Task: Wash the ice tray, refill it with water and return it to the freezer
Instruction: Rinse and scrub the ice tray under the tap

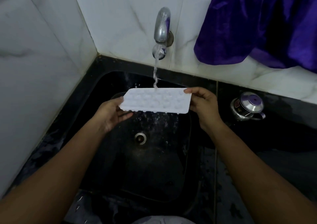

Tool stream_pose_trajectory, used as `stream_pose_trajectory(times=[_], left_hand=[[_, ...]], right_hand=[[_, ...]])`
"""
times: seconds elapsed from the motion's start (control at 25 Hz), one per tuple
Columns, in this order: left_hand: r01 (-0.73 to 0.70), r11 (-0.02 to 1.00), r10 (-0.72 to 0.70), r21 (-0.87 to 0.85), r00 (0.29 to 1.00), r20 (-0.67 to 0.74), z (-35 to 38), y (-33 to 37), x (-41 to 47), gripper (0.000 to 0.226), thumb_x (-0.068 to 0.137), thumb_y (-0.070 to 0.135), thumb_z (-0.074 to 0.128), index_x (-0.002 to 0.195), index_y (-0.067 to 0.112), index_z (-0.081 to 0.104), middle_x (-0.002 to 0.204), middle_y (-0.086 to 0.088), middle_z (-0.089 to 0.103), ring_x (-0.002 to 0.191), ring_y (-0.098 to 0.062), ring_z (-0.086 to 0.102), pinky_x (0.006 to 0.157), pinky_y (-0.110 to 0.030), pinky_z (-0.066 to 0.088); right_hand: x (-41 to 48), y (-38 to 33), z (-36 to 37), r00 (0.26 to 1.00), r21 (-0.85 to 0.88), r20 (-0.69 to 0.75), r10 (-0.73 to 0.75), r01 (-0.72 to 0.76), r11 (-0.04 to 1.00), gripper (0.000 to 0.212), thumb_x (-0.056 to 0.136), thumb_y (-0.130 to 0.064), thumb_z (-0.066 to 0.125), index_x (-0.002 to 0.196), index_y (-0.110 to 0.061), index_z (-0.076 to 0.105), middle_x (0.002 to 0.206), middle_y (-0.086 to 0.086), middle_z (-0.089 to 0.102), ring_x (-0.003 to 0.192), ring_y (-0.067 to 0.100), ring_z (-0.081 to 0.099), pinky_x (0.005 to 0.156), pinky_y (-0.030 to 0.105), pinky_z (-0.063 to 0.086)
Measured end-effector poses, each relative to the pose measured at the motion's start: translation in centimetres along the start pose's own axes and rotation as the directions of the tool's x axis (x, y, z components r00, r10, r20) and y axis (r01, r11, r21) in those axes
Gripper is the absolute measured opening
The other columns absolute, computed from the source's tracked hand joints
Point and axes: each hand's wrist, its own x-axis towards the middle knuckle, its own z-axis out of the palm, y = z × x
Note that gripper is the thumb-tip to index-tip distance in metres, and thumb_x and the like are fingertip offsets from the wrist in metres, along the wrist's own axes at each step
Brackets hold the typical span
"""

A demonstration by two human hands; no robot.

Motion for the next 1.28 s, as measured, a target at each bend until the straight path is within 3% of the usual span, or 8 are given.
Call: stream_pose_trajectory(times=[0.12,0.2,0.48,0.76,0.96,1.12,1.2,1.28], left_hand=[[-0.060,0.998,0.060,-0.012,0.998,0.018,-0.7,-0.6,-0.2,0.023,0.108,0.014,0.051,0.118,0.020,0.071,0.101,-0.001,0.083,0.082,-0.013,0.081,0.061,-0.030,0.063],[-0.094,0.995,0.095,-0.040,0.995,0.025,-1.3,-1.1,-0.5,0.025,0.107,0.011,0.053,0.121,0.018,0.071,0.107,-0.003,0.082,0.086,-0.016,0.081,0.063,-0.032,0.064],[-0.008,0.998,0.008,-0.062,1.000,-0.004,0.0,-2.9,-0.1,0.033,0.109,0.003,0.044,0.131,0.016,0.065,0.119,-0.010,0.075,0.100,-0.025,0.075,0.076,-0.041,0.060],[0.079,0.992,-0.096,-0.099,0.979,-0.178,-1.5,-2.0,-0.2,0.036,0.111,0.007,0.042,0.142,0.015,0.058,0.129,-0.011,0.062,0.089,-0.021,0.064,0.070,-0.037,0.054],[-0.123,0.989,0.106,-0.078,0.974,-0.200,-1.3,1.5,-2.4,0.031,0.108,0.021,0.053,0.138,0.016,0.063,0.108,-0.003,0.074,0.086,-0.016,0.069,0.068,-0.031,0.055],[-0.334,0.941,0.336,0.055,0.941,-0.039,2.5,3.5,-5.0,0.019,0.105,0.028,0.062,0.121,0.026,0.073,0.104,0.003,0.081,0.086,-0.011,0.076,0.066,-0.026,0.061],[-0.421,0.901,0.417,0.105,0.907,0.060,4.4,3.4,-5.8,0.019,0.105,0.026,0.064,0.120,0.026,0.075,0.105,0.004,0.081,0.090,-0.011,0.078,0.071,-0.025,0.062],[-0.467,0.876,0.449,0.119,0.881,0.148,5.4,2.5,-5.9,0.021,0.105,0.022,0.064,0.123,0.023,0.075,0.113,0.001,0.080,0.100,-0.015,0.078,0.078,-0.028,0.063]], right_hand=[[0.1,0.9,0.2,0.956,0.083,-0.099,0.277,-0.270,0.959,0.017,0.102,-0.010,0.057,0.106,-0.017,0.072,0.104,0.005,0.078,0.093,0.025,0.077,0.066,0.033,0.060],[-0.2,1.4,0.7,0.922,0.033,-0.140,0.361,-0.360,0.932,0.014,0.103,-0.011,0.057,0.099,-0.014,0.070,0.105,0.010,0.076,0.087,0.025,0.076,0.060,0.031,0.059],[-1.0,-2.8,3.3,0.999,-0.054,0.004,0.035,-0.034,0.998,0.011,0.096,-0.016,0.070,0.105,-0.015,0.077,0.106,0.007,0.079,0.102,0.027,0.075,0.087,0.045,0.063],[1.4,-4.3,8.5,0.985,-0.054,0.133,0.109,-0.102,0.993,0.013,0.098,-0.015,0.067,0.105,-0.010,0.078,0.101,0.006,0.080,0.094,0.020,0.077,0.082,0.033,0.063],[4.0,-0.5,6.5,0.925,0.021,-0.114,0.361,-0.361,0.932,0.023,0.097,-0.005,0.060,0.115,-0.001,0.073,0.107,0.017,0.077,0.094,0.033,0.075,0.081,0.043,0.064],[4.0,3.3,3.5,0.828,0.029,-0.147,0.541,-0.543,0.839,0.024,0.099,0.001,0.052,0.111,0.012,0.070,0.122,0.026,0.068,0.106,0.047,0.068,0.105,0.049,0.051],[3.4,4.5,2.0,0.800,0.037,-0.174,0.574,-0.577,0.816,0.024,0.100,0.002,0.049,0.101,0.010,0.072,0.109,0.024,0.069,0.091,0.039,0.068,0.096,0.046,0.057],[2.9,5.0,0.8,0.791,0.079,-0.223,0.570,-0.568,0.819,0.027,0.095,0.006,0.050,0.082,0.002,0.074,0.084,0.016,0.070,0.064,0.028,0.068,0.061,0.036,0.061]])
